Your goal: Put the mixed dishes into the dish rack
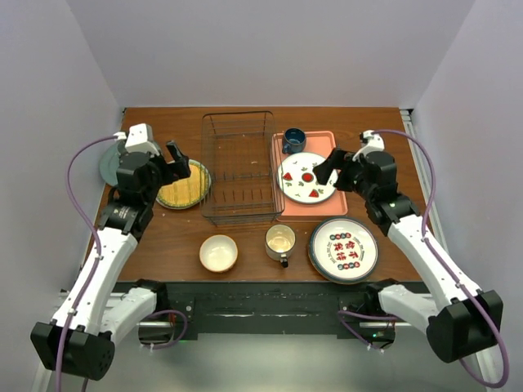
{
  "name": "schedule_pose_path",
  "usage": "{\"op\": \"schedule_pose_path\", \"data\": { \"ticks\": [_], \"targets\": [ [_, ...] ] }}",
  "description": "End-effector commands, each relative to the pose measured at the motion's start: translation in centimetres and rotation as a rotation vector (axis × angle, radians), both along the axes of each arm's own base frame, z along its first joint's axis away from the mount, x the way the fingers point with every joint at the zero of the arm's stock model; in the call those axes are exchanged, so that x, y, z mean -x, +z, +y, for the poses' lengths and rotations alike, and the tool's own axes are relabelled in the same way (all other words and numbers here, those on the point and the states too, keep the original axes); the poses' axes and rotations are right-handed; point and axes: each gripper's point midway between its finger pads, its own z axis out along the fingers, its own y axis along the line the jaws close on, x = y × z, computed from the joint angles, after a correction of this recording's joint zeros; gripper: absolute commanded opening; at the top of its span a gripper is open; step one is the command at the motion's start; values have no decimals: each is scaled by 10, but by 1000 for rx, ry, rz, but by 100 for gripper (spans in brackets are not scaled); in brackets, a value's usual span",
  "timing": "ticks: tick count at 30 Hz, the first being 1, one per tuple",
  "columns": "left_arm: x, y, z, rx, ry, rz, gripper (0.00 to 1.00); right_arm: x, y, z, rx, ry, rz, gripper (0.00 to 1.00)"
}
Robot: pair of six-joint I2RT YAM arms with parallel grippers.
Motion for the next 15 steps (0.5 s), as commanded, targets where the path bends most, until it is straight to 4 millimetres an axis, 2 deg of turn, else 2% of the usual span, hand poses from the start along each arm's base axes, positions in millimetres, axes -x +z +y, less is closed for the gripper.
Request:
{"op": "schedule_pose_path", "data": {
  "ticks": [1,2,4,5,7,9,11,15],
  "targets": [
    [-4,4,-19,-18,-101,-31,100,20,-7,38,7,165,-2,96],
    [-5,4,-23,-24,-125,-30,100,20,-17,42,21,179,18,96],
    [-11,-3,-28,-32,-147,-1,100,21,-24,56,37,222,22,95],
    [-13,0,-30,-33,-161,-4,100,18,-33,60,55,231,46,94],
    [-21,-6,-33,-44,-175,23,100,16,-35,72,74,264,42,92],
    [-26,-3,-35,-54,-186,30,100,14,-42,80,87,284,55,91],
    [-34,-8,-40,-67,-210,55,100,17,-42,90,98,310,56,90],
    [-40,-24,-42,-83,-222,109,100,30,-54,103,135,357,78,89]
  ]
}}
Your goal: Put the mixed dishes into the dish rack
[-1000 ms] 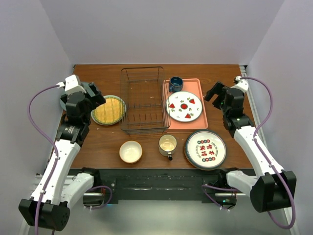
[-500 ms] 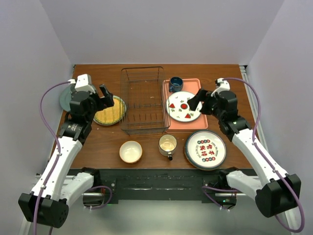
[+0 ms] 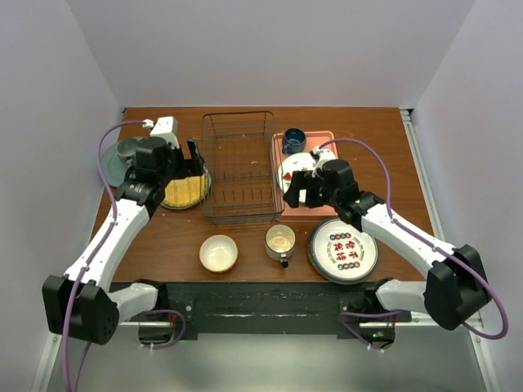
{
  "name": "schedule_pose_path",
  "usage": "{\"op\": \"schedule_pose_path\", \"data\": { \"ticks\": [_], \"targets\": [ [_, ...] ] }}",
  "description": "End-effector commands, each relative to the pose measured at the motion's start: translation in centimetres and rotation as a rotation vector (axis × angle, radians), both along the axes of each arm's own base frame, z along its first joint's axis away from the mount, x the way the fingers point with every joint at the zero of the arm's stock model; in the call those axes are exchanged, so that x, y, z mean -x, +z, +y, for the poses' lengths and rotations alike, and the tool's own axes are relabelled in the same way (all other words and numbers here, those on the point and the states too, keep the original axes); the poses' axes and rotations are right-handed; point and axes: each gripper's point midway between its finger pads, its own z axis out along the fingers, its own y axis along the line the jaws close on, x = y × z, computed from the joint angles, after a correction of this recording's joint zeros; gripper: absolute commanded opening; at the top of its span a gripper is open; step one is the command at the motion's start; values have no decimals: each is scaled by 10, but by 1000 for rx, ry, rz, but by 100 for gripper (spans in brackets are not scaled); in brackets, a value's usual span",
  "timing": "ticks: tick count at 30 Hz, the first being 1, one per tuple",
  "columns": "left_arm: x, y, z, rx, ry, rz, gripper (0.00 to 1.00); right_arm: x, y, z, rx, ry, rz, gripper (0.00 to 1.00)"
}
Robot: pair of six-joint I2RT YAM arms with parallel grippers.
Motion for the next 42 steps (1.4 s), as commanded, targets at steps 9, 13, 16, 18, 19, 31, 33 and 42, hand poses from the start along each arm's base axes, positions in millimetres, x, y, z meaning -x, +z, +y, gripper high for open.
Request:
{"op": "schedule_pose_path", "data": {
  "ticks": [9,13,16,18,19,31,33,42],
  "targets": [
    [-8,17,-20,68,-71,-27,100,63,30,93,32,298,-165,80],
    [-4,18,-22,96,-70,-26,100,97,26,129,9,369,-255,77],
    [-2,22,-22,103,-66,-29,100,112,12,154,20,425,-223,73],
    [1,25,-21,110,-61,-31,100,126,-9,171,66,480,-203,71],
    [2,27,-21,113,-60,-34,100,126,-7,180,66,485,-207,70],
    [17,36,-2,79,20,-41,100,129,-73,202,199,462,-131,55],
    [19,36,-1,76,26,-40,100,127,-76,203,202,448,-122,49],
    [25,40,7,54,49,-42,100,125,-99,201,246,417,-81,9]
  ]
}}
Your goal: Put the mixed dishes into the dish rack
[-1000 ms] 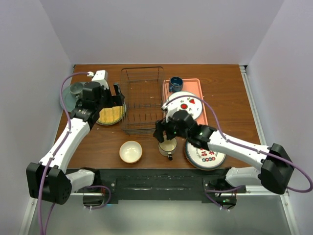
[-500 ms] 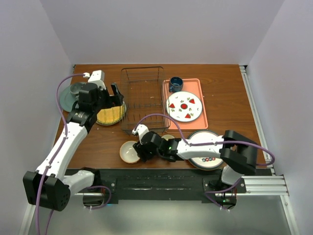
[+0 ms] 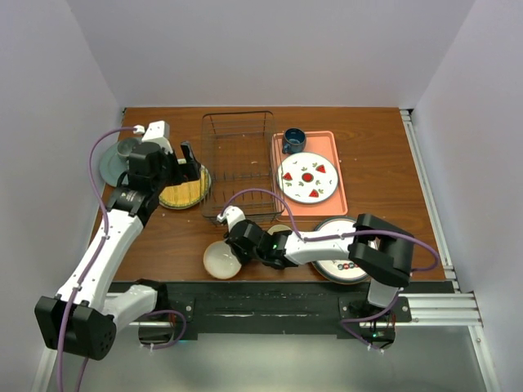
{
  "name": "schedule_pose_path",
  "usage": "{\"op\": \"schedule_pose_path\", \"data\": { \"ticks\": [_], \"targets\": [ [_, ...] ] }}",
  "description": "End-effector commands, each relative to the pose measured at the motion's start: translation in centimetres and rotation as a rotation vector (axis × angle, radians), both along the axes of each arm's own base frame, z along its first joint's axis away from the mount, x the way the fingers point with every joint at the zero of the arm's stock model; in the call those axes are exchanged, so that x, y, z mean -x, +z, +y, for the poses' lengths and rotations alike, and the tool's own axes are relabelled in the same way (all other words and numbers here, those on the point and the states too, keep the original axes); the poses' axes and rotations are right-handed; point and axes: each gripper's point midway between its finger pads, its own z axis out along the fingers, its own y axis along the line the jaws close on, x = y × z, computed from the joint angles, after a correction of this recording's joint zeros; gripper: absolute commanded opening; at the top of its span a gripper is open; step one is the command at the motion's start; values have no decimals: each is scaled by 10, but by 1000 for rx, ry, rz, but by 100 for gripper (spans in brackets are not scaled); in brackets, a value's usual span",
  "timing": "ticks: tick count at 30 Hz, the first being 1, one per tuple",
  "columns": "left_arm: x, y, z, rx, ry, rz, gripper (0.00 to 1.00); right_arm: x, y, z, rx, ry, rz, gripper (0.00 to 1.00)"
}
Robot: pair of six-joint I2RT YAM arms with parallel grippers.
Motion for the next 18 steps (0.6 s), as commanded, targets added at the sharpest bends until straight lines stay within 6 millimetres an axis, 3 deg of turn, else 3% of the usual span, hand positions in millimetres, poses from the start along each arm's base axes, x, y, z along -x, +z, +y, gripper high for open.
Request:
{"op": "schedule_pose_path", "data": {
  "ticks": [1,4,8,14,18],
  "targets": [
    [1,30,3,1,13,-73,100,-7,8,7,-19,-38,-17,4],
    [2,33,4,2,16,-78,100,-9,19,6,-36,-51,-31,0],
    [4,38,3,0,8,-90,100,-12,49,5,-90,-58,-63,0],
    [3,45,-3,10,-27,-101,100,-19,121,-1,-206,-91,-143,0],
    [4,51,-17,27,-112,-119,100,-32,164,-17,-224,-151,-236,0]
  ]
}}
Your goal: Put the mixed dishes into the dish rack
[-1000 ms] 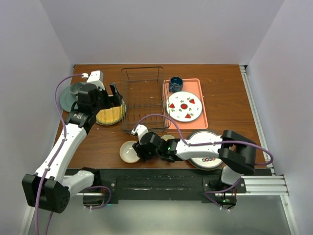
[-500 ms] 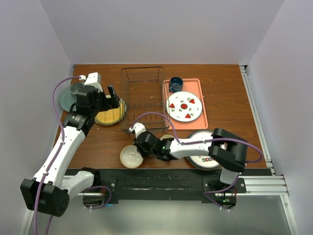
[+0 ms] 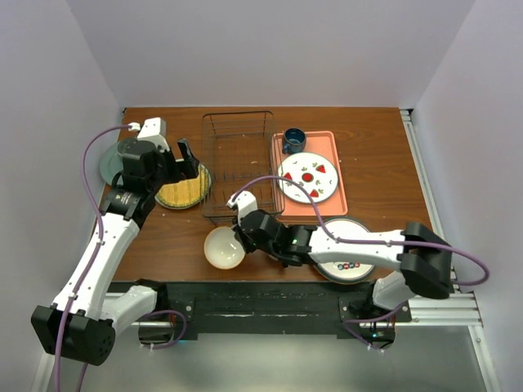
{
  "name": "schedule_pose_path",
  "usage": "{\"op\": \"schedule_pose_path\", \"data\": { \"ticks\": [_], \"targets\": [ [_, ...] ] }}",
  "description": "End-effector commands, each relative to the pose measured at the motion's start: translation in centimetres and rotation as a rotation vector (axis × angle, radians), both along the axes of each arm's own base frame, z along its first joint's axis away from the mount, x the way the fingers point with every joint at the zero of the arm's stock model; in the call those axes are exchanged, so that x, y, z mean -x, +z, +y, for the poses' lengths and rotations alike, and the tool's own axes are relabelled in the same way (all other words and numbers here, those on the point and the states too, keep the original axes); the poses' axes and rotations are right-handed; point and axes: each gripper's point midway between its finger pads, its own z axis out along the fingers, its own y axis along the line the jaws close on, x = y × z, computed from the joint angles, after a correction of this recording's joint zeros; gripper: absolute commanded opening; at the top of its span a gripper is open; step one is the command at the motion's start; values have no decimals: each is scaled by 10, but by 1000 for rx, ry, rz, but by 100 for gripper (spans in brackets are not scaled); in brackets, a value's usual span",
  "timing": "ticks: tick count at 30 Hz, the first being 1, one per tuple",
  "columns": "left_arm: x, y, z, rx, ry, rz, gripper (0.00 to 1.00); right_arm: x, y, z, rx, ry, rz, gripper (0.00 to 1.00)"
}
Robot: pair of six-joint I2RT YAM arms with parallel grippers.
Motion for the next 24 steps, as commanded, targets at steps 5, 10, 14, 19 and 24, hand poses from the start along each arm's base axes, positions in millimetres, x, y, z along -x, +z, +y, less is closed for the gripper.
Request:
{"op": "schedule_pose_path", "data": {
  "ticks": [5,10,14,19,24],
  "targets": [
    [6,41,-45,57,-279,-138,100,-52,116,-24,-109,-221,-228,0],
    [15,46,-70,112,-430,-153,100,-73,138,-40,-160,-276,-255,0],
    [20,43,-82,139,-513,-138,100,-90,142,-55,-150,-304,-268,0],
    [34,33,-98,157,-647,-132,100,-100,140,-64,-129,-328,-269,0],
    [47,13,-120,183,-740,-89,93,-112,145,-66,-116,-362,-272,0]
  ]
}}
